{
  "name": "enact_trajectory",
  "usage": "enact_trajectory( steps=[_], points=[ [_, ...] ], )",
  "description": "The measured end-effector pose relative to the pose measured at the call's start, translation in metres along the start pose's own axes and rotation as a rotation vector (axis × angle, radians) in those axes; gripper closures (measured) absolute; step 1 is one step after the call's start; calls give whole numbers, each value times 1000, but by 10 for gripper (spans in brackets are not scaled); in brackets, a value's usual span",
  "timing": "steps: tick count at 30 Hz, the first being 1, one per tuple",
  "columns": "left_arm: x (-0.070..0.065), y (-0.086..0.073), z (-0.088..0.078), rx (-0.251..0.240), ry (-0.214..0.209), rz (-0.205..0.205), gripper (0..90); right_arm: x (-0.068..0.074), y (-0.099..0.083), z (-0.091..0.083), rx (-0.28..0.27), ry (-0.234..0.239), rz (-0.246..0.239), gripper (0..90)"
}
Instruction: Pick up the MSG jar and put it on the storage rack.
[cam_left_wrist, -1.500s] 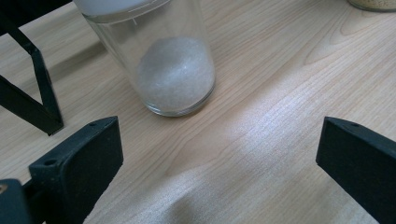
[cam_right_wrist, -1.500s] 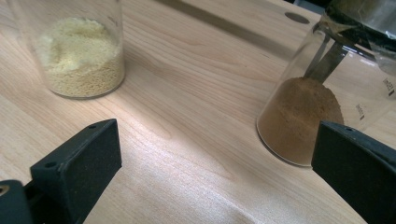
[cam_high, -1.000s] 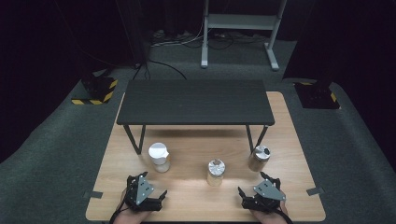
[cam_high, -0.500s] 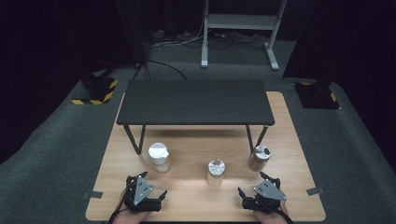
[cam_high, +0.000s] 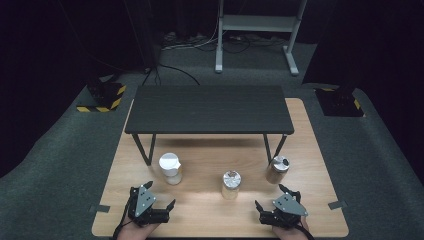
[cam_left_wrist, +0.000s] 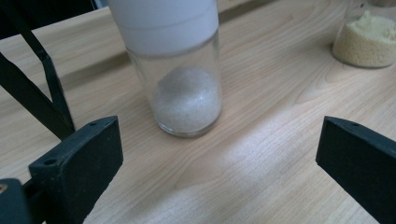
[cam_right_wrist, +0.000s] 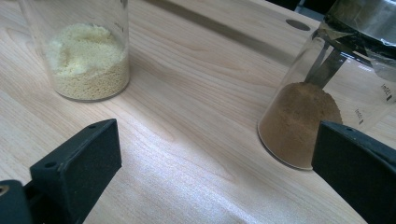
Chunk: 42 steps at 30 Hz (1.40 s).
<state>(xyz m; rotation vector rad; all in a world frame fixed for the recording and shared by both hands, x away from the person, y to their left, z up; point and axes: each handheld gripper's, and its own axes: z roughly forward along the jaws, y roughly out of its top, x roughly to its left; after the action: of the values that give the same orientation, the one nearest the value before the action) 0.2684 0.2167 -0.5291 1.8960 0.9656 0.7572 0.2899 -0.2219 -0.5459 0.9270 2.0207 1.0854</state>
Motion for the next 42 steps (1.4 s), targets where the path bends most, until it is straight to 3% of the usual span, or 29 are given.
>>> enact_trajectory(
  steps=[11,26,42],
  points=[
    [3,14,0,-35,1,0,9,0,0,1,5,7,-2,5],
    [7,35,17,-55,8,0,9,0,0,0,3,11,-7,5],
    [11,41,36,-76,32,-31,9,0,0,0,2,17,-7,5]
  ],
)
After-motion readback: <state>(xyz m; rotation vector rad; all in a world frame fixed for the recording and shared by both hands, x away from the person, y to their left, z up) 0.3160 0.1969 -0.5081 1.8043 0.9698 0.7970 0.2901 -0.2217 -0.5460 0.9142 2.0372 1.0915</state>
